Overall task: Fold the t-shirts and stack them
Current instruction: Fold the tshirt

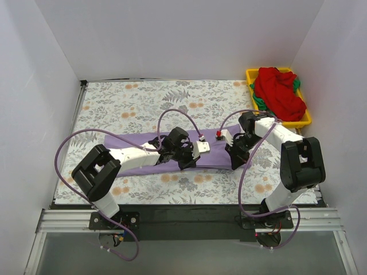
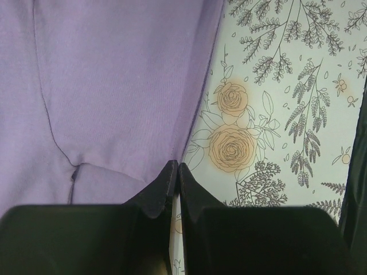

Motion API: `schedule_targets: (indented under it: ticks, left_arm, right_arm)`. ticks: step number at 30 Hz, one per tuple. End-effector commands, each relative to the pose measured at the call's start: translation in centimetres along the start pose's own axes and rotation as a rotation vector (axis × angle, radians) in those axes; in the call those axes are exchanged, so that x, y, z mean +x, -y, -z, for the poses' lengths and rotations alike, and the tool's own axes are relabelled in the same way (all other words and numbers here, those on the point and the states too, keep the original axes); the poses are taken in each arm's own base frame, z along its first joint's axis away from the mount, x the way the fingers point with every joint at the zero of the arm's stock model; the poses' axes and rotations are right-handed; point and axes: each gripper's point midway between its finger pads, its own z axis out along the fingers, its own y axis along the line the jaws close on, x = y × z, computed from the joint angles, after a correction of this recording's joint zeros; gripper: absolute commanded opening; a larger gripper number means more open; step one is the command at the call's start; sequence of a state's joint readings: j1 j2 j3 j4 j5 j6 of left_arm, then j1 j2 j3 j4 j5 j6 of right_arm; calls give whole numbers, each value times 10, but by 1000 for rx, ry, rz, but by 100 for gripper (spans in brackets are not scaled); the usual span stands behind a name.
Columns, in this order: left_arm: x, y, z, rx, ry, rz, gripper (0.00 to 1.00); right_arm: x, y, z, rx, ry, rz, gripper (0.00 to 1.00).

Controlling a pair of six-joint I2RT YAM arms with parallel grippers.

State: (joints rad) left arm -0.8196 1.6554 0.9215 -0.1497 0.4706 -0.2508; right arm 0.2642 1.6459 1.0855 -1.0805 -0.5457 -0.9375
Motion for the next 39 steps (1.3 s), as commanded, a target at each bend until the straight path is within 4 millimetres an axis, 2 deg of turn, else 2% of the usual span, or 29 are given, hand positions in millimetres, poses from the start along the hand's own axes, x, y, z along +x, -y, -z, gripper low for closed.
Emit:
schedule_targets:
  ticks: [1, 5, 12, 18, 19, 25, 27, 29, 30, 32, 35, 36, 38, 39]
  left_arm:
    - [-2, -4, 2, -10, -4, -7, 0]
    - [-19, -24, 6, -47, 27, -10, 0]
    - [-29, -63, 9, -96, 33, -14, 0]
    - [-21, -92, 0, -135, 6, -2, 0]
    - [-22, -99, 1, -147, 8, 0, 0]
    - [-10, -120, -5, -175, -15, 43, 0]
    - [-11, -123, -6, -184, -14, 60, 7]
    - [-14, -123, -1, -192, -2, 94, 16]
    - [-16, -123, 2, -193, 8, 107, 20]
    - [-24, -125, 17, -217, 38, 147, 26]
    - [-37, -129, 49, -253, 85, 195, 32]
    - [-36, -129, 57, -259, 83, 217, 37]
    - [-41, -134, 80, -286, 103, 244, 41]
    - [-39, -132, 87, -283, 91, 273, 44]
  right_arm:
    - [-3, -1, 6, 5, -7, -18, 1]
    - [-16, 20, 16, 53, -17, -9, 1]
    - [-33, 54, 30, 119, -26, 2, 1]
    - [-44, 89, 32, 156, -45, -10, 1]
    - [-52, 95, 37, 177, -37, 0, 1]
    - [-54, 123, 36, 236, -70, -27, 1]
    - [-53, 132, 36, 271, -82, -74, 14]
    - [-65, 141, 46, 327, -58, -108, 24]
    - [-71, 140, 52, 343, -36, -153, 32]
    - [-83, 137, 70, 394, 5, -163, 38]
    - [-89, 124, 90, 445, 43, -176, 38]
    - [-84, 118, 88, 439, 39, -187, 38]
    - [-81, 101, 91, 433, 57, -195, 35]
    - [-70, 91, 79, 404, 30, -212, 33]
